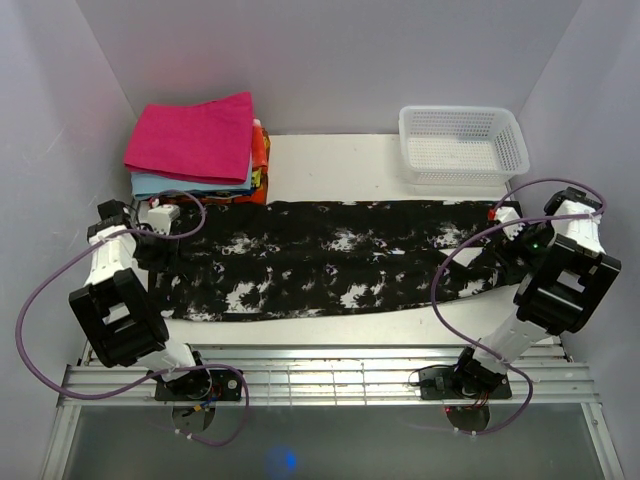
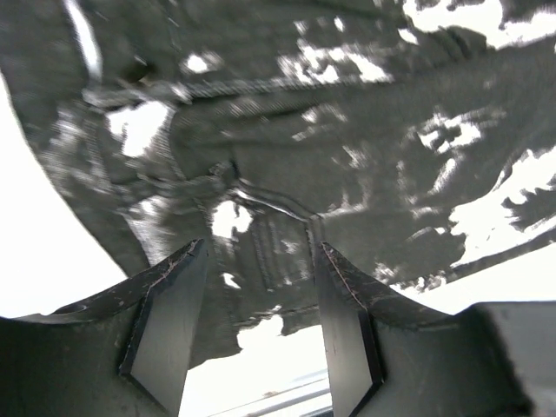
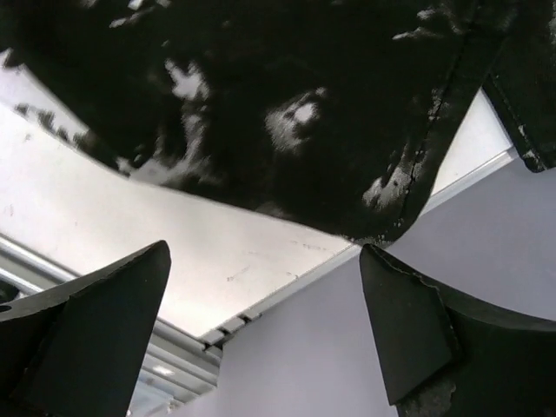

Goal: Fold and stack the trousers
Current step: Flatten the trousers out

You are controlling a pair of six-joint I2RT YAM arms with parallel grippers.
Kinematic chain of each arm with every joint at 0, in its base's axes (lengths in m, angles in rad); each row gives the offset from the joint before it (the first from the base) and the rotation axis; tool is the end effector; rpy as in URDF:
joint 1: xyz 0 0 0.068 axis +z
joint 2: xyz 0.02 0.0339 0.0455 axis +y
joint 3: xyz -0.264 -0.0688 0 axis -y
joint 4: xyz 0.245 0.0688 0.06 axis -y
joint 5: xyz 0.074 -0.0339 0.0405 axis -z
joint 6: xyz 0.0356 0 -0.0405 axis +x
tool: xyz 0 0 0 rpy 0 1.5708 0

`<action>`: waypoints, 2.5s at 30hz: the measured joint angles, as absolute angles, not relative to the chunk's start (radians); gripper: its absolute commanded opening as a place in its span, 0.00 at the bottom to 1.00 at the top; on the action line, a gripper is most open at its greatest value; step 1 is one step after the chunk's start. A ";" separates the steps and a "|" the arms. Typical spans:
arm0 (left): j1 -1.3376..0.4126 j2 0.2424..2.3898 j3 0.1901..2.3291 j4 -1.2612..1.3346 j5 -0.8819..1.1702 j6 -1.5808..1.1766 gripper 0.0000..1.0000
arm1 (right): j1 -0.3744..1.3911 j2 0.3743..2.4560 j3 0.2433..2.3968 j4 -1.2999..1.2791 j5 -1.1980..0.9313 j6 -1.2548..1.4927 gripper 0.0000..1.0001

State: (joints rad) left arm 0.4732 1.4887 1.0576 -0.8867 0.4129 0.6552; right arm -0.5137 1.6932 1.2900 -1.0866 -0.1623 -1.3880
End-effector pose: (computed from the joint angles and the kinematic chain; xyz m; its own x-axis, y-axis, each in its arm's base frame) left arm 0.2492 0.1116 0.2255 -0.8832 0.1748 -0.4352 0.2650 0.9516 -0.1555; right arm 0.2728 -0.1473 0.2258 -0.6235 -0.7625 -0.1731 -0.7675 0.6390 -0.0503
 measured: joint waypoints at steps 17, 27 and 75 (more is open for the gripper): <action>0.499 1.564 0.854 -0.806 0.396 0.609 0.19 | -0.542 1.730 1.069 -0.775 -0.057 -1.110 0.12; 0.636 1.631 0.949 -0.877 0.389 0.675 0.00 | -0.581 1.583 1.131 -1.036 -0.052 -1.092 0.08; 0.479 1.720 1.283 -0.959 0.579 0.644 0.41 | -0.282 1.670 0.979 -0.791 -0.319 -0.975 0.38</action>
